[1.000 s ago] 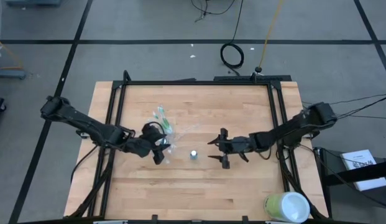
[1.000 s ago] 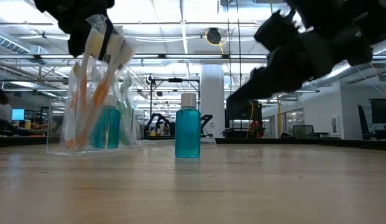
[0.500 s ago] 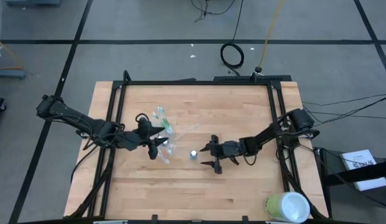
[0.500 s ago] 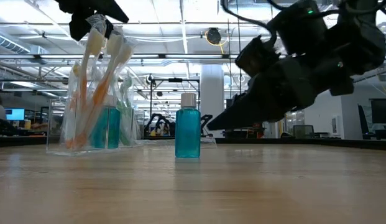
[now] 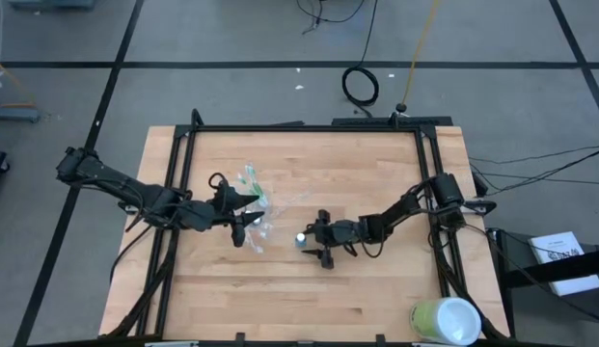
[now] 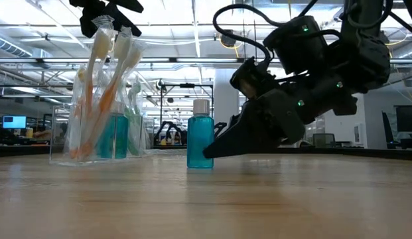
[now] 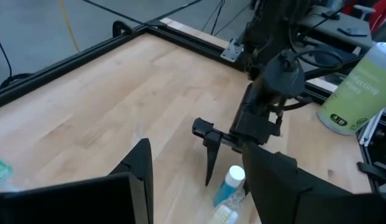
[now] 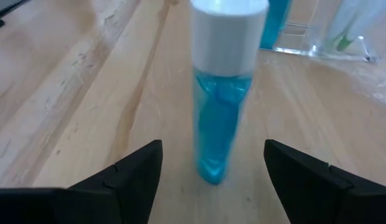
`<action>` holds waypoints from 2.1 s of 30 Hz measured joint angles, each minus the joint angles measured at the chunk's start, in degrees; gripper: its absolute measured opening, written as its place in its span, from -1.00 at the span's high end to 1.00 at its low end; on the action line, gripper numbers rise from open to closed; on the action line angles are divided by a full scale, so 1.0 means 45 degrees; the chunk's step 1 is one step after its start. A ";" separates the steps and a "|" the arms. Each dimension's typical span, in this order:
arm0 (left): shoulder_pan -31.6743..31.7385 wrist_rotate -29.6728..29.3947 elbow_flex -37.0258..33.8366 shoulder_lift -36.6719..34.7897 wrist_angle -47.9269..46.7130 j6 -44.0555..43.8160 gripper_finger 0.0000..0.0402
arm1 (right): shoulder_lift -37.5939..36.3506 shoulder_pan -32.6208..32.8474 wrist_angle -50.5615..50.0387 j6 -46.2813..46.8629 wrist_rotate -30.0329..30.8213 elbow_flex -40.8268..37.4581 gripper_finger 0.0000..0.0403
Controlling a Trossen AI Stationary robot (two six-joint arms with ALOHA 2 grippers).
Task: Pick & Place toothbrushing station
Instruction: Put the blue mouthwash into the middle section of the transparent organizer
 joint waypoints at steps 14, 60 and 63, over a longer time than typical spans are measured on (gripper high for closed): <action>0.0000 -0.0075 0.0000 0.0000 0.0287 -0.0082 0.16 | 0.0000 0.0005 0.0098 -0.0326 -0.0001 0.0056 0.24; 0.0685 0.3922 0.3064 0.5259 0.0062 0.4229 0.16 | -0.2846 -0.0015 -0.1074 -0.1553 0.0394 0.0046 0.59; 0.0731 0.3944 0.3279 0.5744 -0.0339 0.4298 0.16 | -0.2849 -0.0010 -0.0988 -0.1556 0.0391 0.0046 0.60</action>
